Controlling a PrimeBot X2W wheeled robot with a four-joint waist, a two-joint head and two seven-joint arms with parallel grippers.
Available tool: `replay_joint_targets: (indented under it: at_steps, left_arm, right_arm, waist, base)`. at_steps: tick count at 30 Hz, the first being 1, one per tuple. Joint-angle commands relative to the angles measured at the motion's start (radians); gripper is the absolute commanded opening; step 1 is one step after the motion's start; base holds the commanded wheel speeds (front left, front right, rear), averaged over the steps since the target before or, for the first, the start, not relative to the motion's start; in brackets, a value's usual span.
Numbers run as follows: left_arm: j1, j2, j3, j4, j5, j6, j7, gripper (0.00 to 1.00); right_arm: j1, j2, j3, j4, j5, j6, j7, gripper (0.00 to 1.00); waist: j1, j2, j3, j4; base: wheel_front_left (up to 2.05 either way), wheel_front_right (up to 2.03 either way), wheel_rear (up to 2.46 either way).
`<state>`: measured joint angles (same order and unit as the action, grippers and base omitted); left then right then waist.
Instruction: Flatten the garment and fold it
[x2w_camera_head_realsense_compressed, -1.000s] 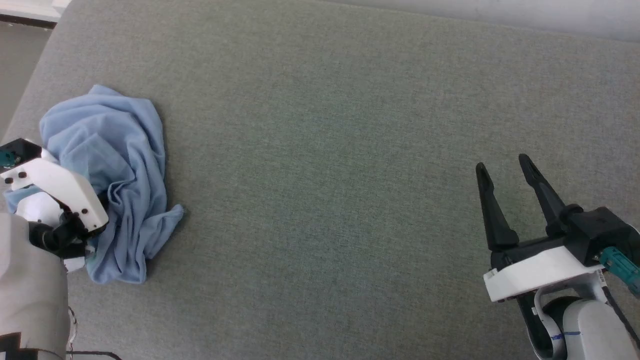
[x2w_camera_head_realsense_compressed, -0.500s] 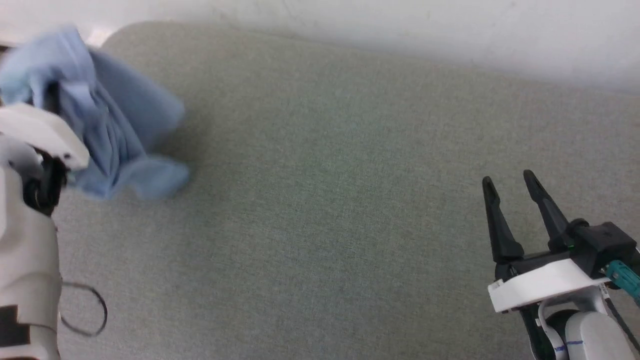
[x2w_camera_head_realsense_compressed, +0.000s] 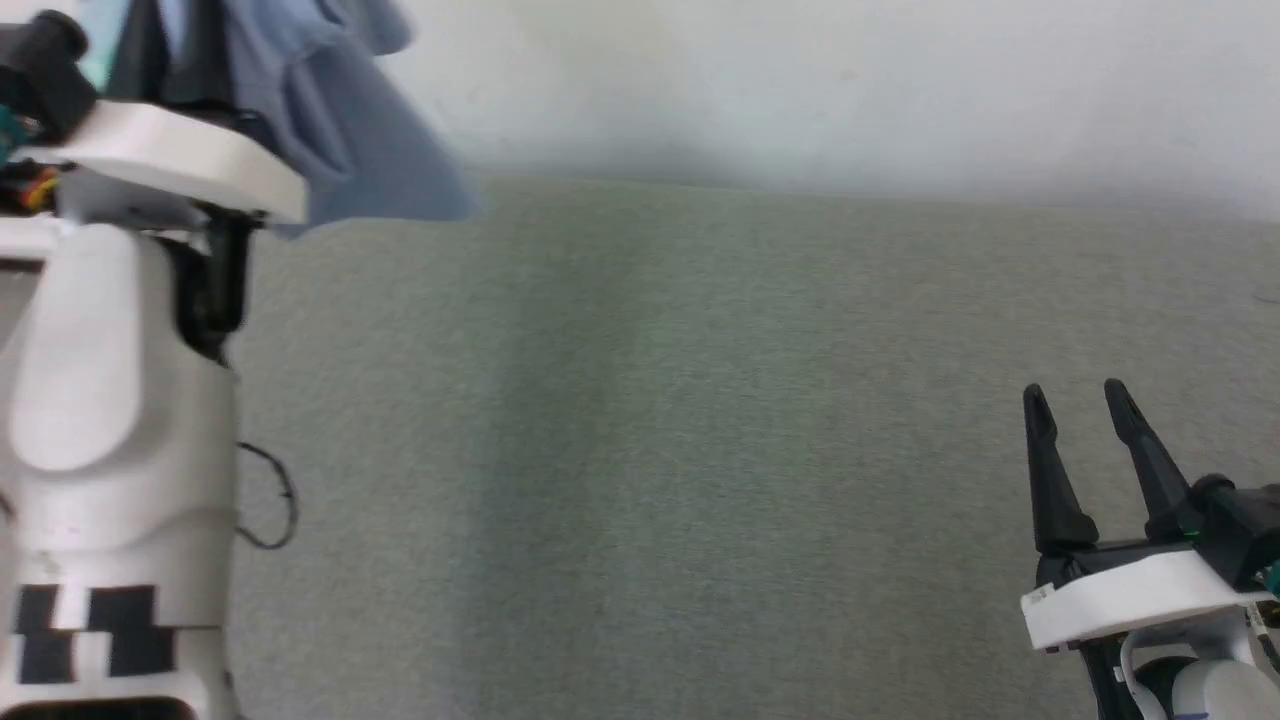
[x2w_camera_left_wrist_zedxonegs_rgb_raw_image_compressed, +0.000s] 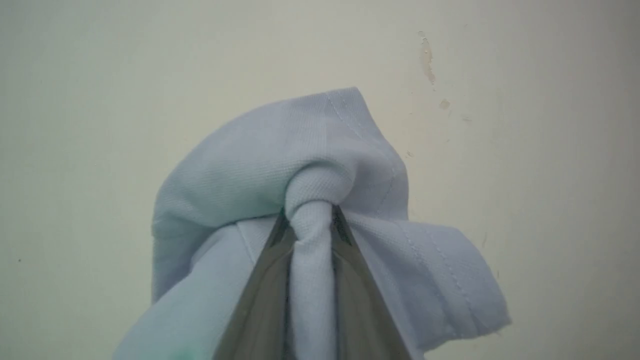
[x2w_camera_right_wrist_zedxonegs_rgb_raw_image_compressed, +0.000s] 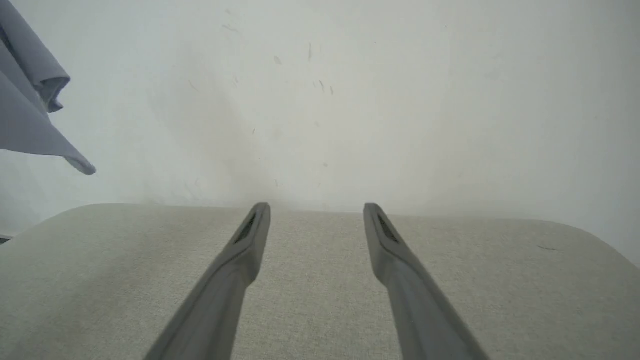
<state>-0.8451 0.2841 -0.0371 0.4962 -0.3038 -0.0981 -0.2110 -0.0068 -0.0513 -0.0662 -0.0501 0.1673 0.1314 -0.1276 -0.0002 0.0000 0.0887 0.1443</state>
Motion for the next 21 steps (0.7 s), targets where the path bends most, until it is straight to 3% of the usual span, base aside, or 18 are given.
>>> replay_joint_targets:
  at_steps: [1, 10, 19, 20, 21]
  left_arm:
    - [0.024, -0.021, -0.012, -0.028, -0.009, -0.008, 0.002, 0.00]
    - [0.237, -0.198, -0.163, -0.174, -0.081, -0.018, 0.045, 0.00]
    - [0.571, -0.231, -0.317, -0.098, -0.131, 0.010, 0.000, 0.00]
    - [0.606, -0.231, -0.325, -0.097, -0.128, 0.013, -0.013, 0.24]
    - [0.633, -0.231, -0.337, -0.097, -0.121, 0.014, -0.023, 0.84]
  right_arm:
    - [0.014, 0.001, -0.006, -0.005, 0.005, -0.001, -0.005, 1.00]
    - [0.041, 0.001, -0.026, -0.007, 0.028, -0.001, -0.004, 1.00]
    - [0.037, 0.001, 0.005, 0.018, 0.045, -0.001, -0.017, 1.00]
    - [0.039, 0.001, 0.005, 0.021, 0.050, -0.001, -0.018, 1.00]
    - [0.040, 0.001, 0.003, 0.023, 0.051, -0.001, -0.020, 1.00]
  waist:
    - [0.0002, 0.0000, -0.038, -0.120]
    - [0.0002, 0.0000, -0.007, -0.283]
    - [0.0002, 0.0000, 0.005, -0.334]
    - [0.0002, 0.0000, 0.004, -0.331]
    - [0.0002, 0.0000, 0.004, -0.326]
  base:
    - [0.00, 0.00, 0.00]
    - [0.00, 0.00, 0.00]
    - [0.00, 0.00, 0.00]
    - [0.00, 0.00, 0.00]
    - [0.00, 0.00, 0.00]
